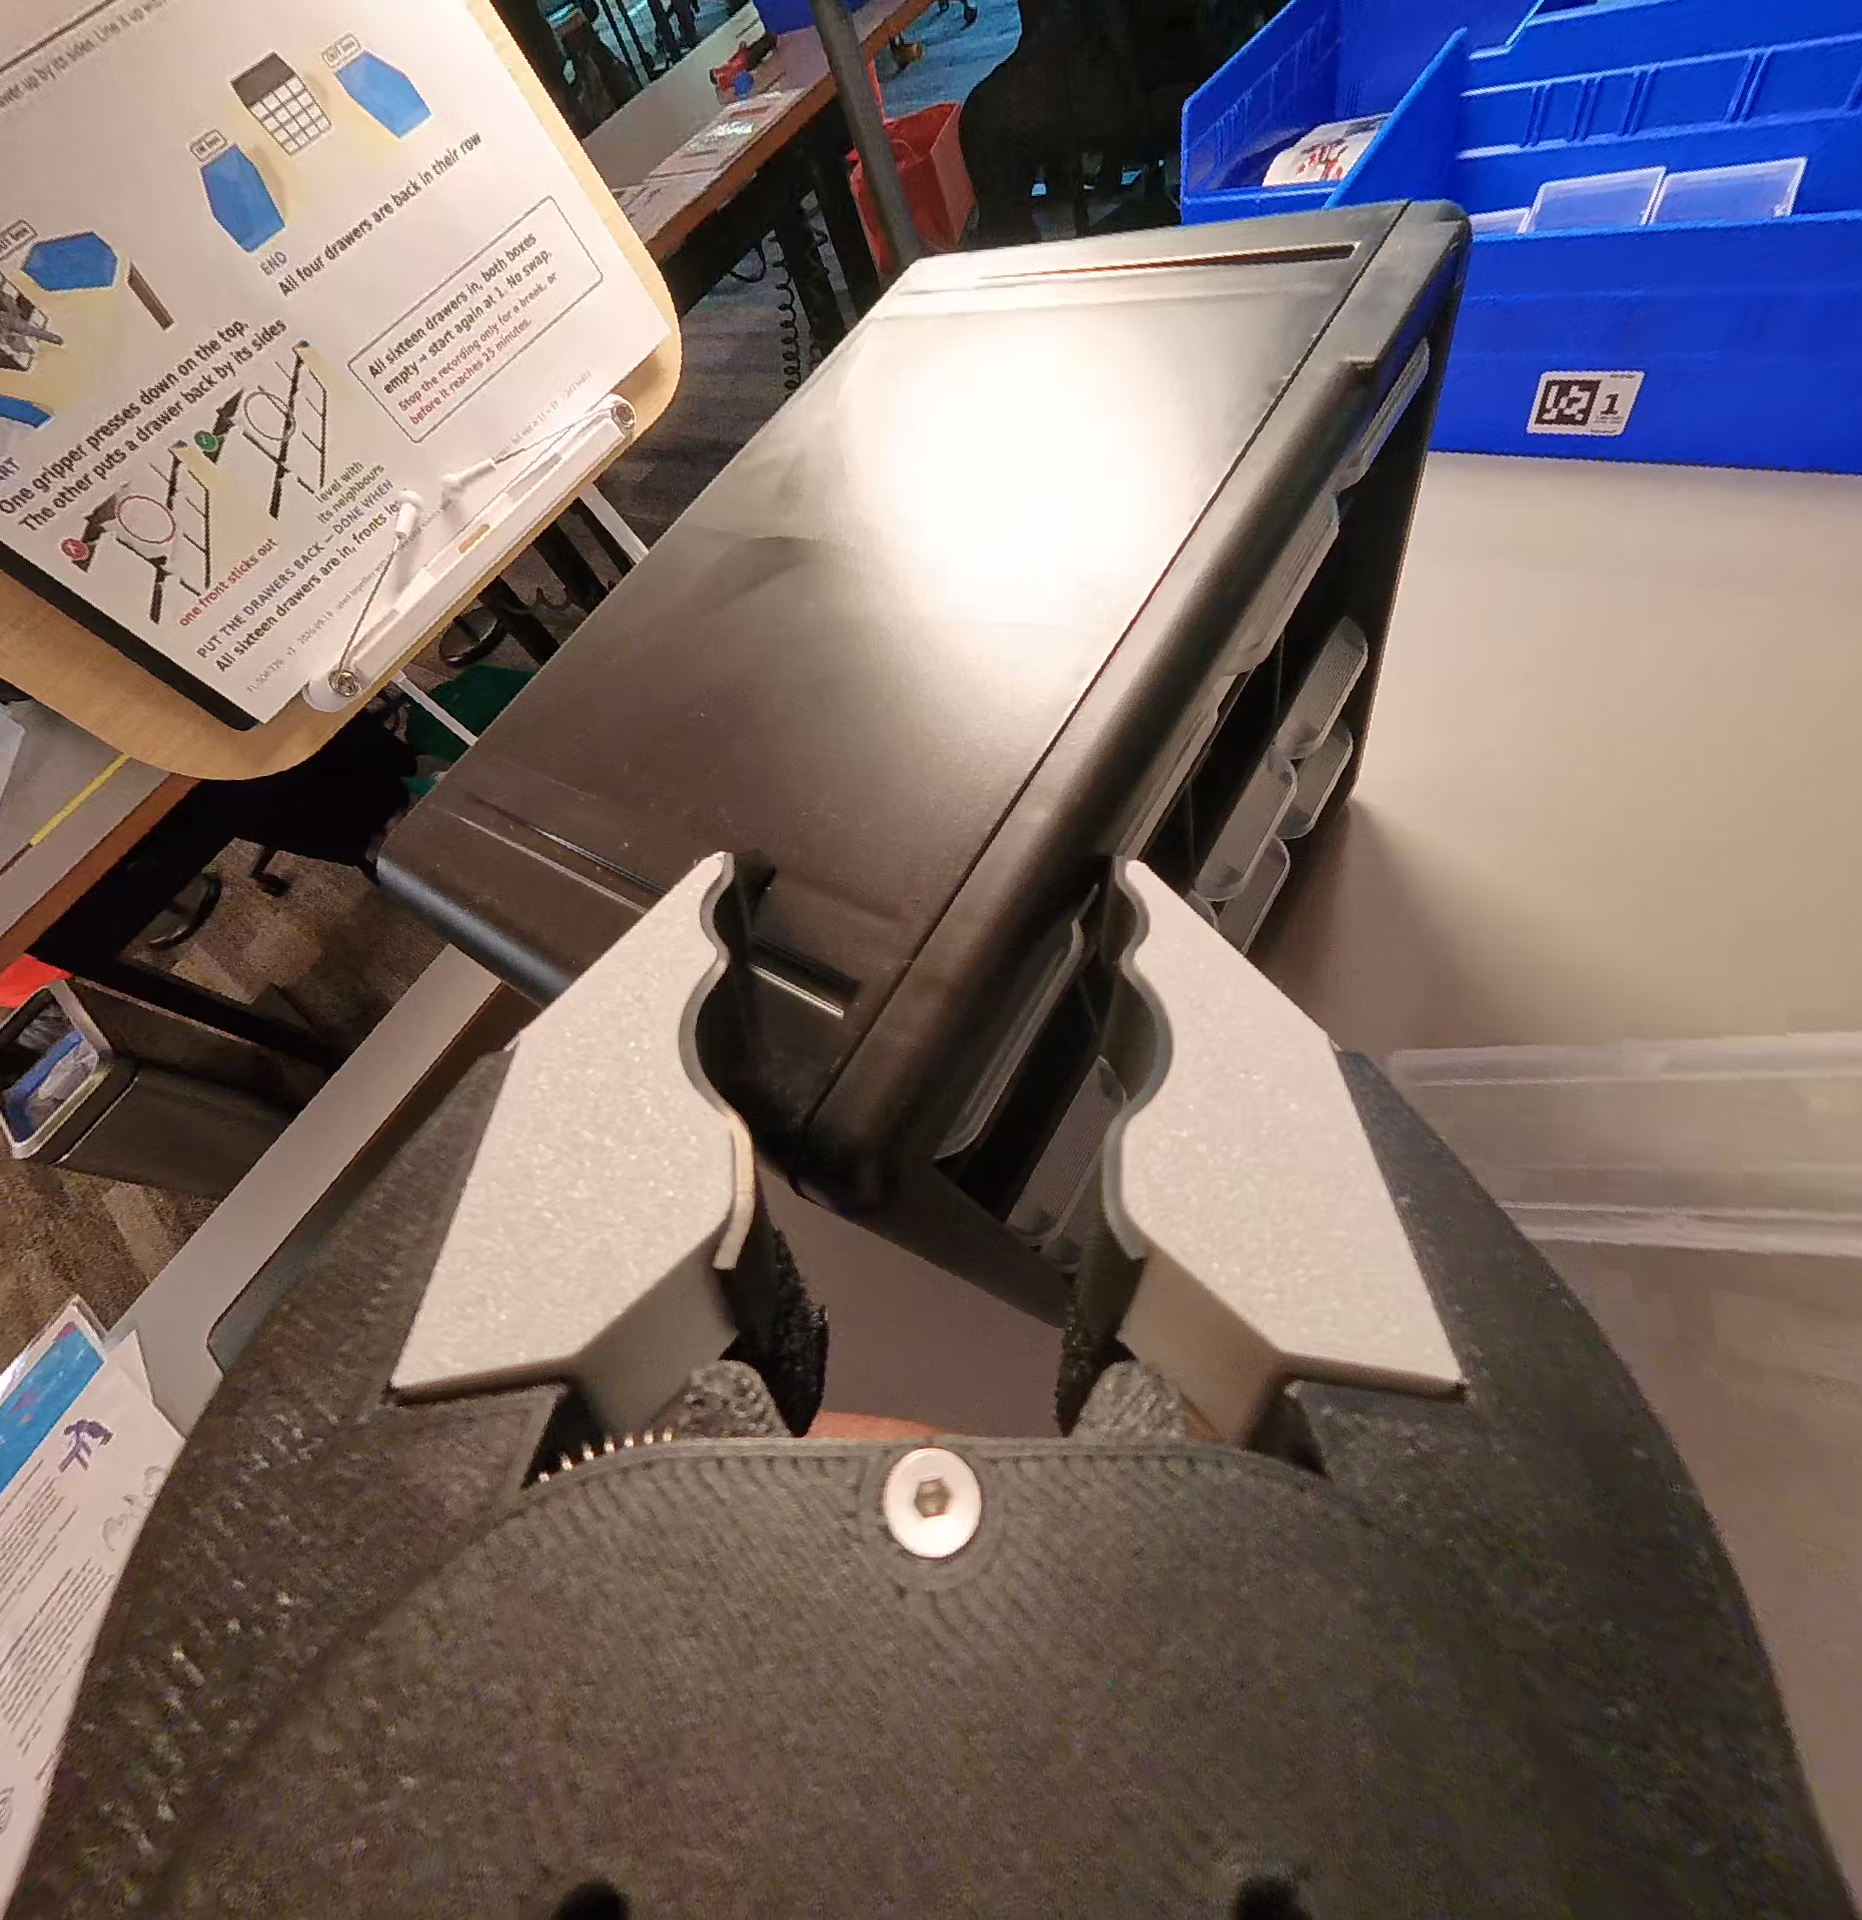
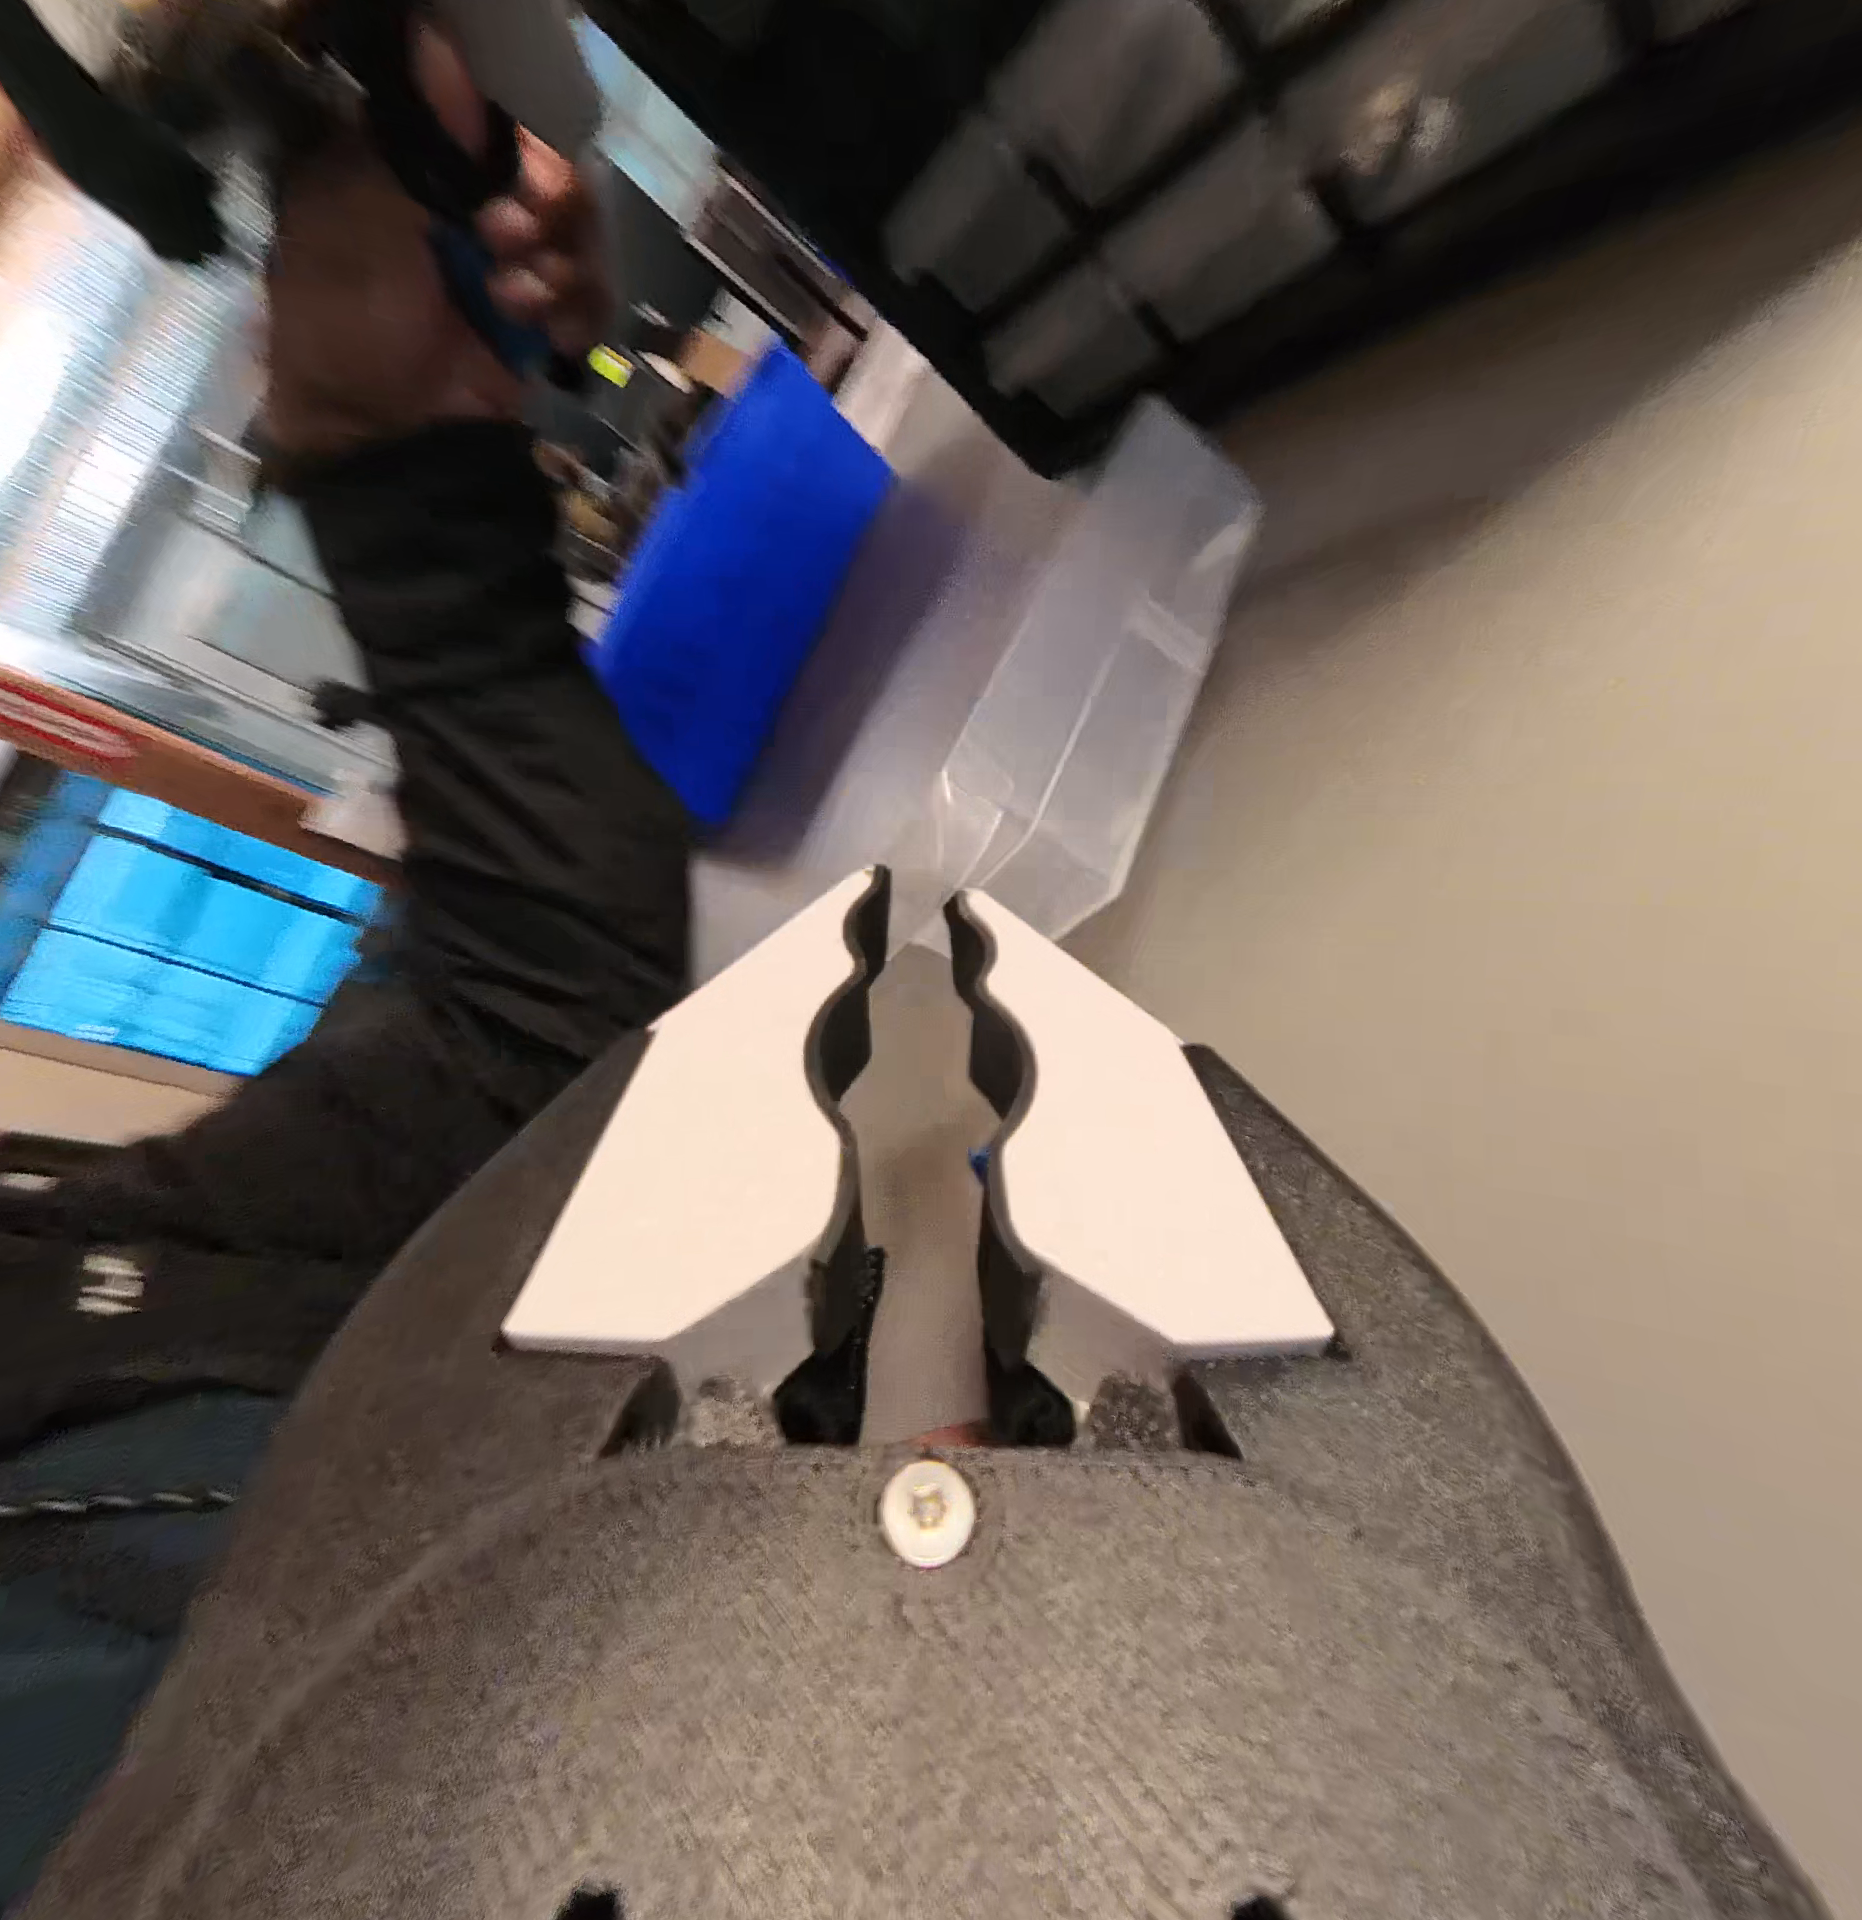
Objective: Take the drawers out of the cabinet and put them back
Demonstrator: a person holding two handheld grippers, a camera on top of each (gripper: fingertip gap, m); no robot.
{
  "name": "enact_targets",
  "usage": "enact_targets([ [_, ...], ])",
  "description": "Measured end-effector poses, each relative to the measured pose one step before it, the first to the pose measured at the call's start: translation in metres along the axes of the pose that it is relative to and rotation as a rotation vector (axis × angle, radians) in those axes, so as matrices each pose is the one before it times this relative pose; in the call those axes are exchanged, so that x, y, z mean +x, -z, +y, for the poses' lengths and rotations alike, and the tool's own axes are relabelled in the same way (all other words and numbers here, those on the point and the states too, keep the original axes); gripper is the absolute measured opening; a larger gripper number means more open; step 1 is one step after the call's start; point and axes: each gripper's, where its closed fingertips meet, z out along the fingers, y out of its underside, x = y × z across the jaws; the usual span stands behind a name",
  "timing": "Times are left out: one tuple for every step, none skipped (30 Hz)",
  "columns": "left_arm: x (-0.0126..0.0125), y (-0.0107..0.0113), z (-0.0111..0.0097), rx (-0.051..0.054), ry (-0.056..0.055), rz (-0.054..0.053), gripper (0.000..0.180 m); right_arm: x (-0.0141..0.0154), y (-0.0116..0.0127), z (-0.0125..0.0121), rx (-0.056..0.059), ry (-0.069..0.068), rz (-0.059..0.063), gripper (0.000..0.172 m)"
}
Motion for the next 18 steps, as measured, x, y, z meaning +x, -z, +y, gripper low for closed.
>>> enact_targets([
  [0.00004, -0.00015, 0.00000, 0.0000, -0.0004, -0.0002, 0.069, 0.01419, 0.01139, 0.00448, -0.0383, 0.0587, 0.0832, 0.018],
  [-0.00008, -0.00008, -0.00004, -0.0003, -0.0008, -0.0007, 0.070, 0.01444, 0.01077, 0.00406, -0.0330, 0.0612, 0.0838, 0.025],
  [0.00007, -0.00003, 0.00007, -0.0004, -0.0007, -0.0006, 0.070, 0.01444, 0.01023, 0.00213, -0.0180, 0.0584, 0.0863, 0.028],
  [-0.00003, -0.00008, -0.00003, -0.0003, -0.0005, -0.0004, 0.070, 0.01293, 0.00912, 0.00014, -0.0058, 0.0563, 0.0799, 0.029],
  [0.00003, -0.00005, 0.00006, -0.0001, -0.0004, -0.0005, 0.070, 0.00893, 0.00747, -0.00075, -0.0024, 0.0567, 0.0594, 0.029],
  [-0.00002, -0.00004, 0.00008, -0.0002, -0.0003, -0.0009, 0.070, 0.00533, 0.00555, -0.00031, -0.0088, 0.0516, 0.0415, 0.029],
  [-0.00003, 0.00001, -0.00001, -0.0005, -0.0004, -0.0013, 0.070, 0.00315, 0.00406, 0.00030, -0.0170, 0.0467, 0.0326, 0.030],
  [-0.00004, -0.00003, 0.00007, -0.0004, -0.0006, -0.0015, 0.070, 0.00161, 0.00350, -0.00103, -0.0110, 0.0481, 0.0277, 0.030],
  [-0.00001, -0.00005, 0.00003, -0.0002, -0.0005, -0.0013, 0.070, 0.00025, 0.00322, -0.00323, 0.0004, 0.0520, 0.0248, 0.031],
  [0.00011, -0.00006, 0.00000, -0.0002, -0.0006, -0.0011, 0.070, -0.00073, 0.00280, -0.00510, 0.0073, 0.0527, 0.0206, 0.031],
  [-0.00002, -0.00010, 0.00007, -0.0007, -0.0011, -0.0010, 0.070, -0.00272, 0.00162, -0.00635, 0.0097, 0.0582, 0.0093, 0.031],
  [-0.00005, -0.00004, 0.00003, -0.0010, -0.0013, -0.0008, 0.070, -0.00514, -0.00006, -0.00718, 0.0122, 0.0651, -0.0064, 0.031],
  [-0.00007, -0.00013, -0.00001, -0.0008, -0.0009, -0.0004, 0.070, -0.00562, -0.00232, -0.00606, 0.0019, 0.0580, -0.0152, 0.031],
  [0.00004, -0.00008, -0.00003, -0.0003, -0.0003, -0.0001, 0.070, -0.00660, -0.00429, -0.00471, -0.0112, 0.0505, -0.0267, 0.031],
  [0.00005, 0.00001, -0.00001, -0.0002, -0.0001, -0.0002, 0.070, -0.00763, -0.00566, -0.00456, -0.0136, 0.0515, -0.0369, 0.031],
  [0.00001, -0.00003, 0.00009, -0.0003, -0.0001, -0.0008, 0.070, -0.00552, -0.00689, -0.00465, -0.0131, 0.0493, -0.0296, 0.032],
  [-0.00001, 0.00001, -0.00003, -0.0004, -0.0004, -0.0012, 0.070, -0.00333, -0.00804, -0.00346, -0.0206, 0.0475, -0.0237, 0.032],
  [-0.00003, -0.00003, 0.00007, -0.0004, -0.0009, -0.0013, 0.070, -0.00335, -0.00844, -0.00172, -0.0307, 0.0508, -0.0292, 0.034],
])
